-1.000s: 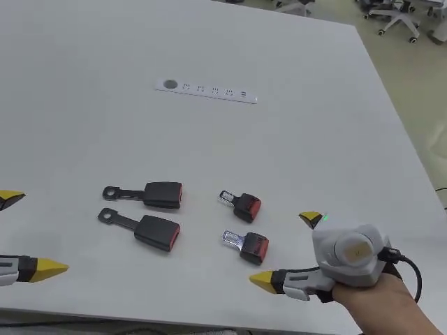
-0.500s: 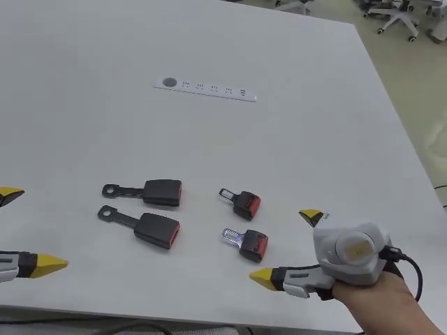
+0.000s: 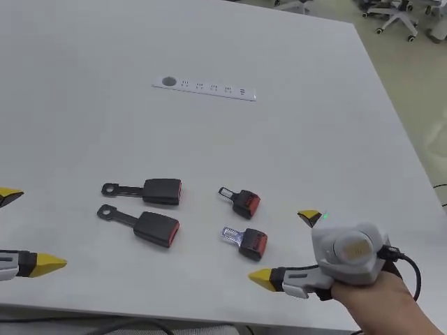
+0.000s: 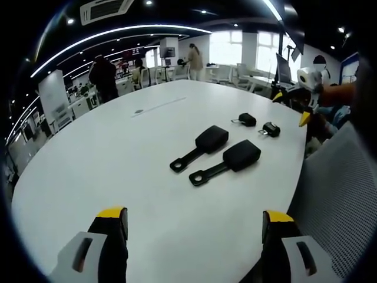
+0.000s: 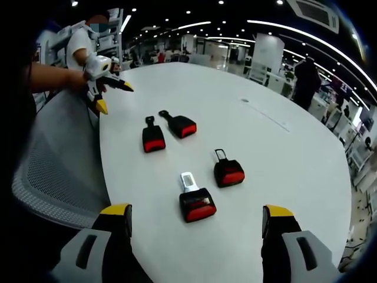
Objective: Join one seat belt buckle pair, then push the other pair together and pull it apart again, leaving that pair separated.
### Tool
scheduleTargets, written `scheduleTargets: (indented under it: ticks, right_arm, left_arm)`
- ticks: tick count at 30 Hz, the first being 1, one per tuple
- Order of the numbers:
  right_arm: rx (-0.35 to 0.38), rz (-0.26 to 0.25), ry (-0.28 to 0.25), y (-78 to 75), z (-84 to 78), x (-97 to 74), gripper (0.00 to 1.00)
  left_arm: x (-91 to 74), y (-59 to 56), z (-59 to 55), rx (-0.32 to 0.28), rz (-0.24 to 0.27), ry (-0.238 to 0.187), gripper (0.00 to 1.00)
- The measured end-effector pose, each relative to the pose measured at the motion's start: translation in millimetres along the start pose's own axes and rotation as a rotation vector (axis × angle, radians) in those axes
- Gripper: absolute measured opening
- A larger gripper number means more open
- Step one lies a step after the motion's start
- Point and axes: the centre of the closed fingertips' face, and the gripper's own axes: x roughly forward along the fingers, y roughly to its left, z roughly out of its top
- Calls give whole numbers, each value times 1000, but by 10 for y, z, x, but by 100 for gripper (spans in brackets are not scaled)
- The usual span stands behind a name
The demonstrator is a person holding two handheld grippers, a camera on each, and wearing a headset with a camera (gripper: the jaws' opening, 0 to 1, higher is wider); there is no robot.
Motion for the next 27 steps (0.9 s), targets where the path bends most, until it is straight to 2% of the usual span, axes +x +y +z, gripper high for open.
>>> scheduleTargets:
  ticks: [18, 27]
  right_arm:
    - [-4, 1, 0, -17, -8, 29, 93]
    - [-13, 9, -10, -4, 8, 37, 90]
  left_arm:
    - [8, 32, -12, -2, 0, 0, 95]
    - [17, -56, -16, 19, -18, 17, 93]
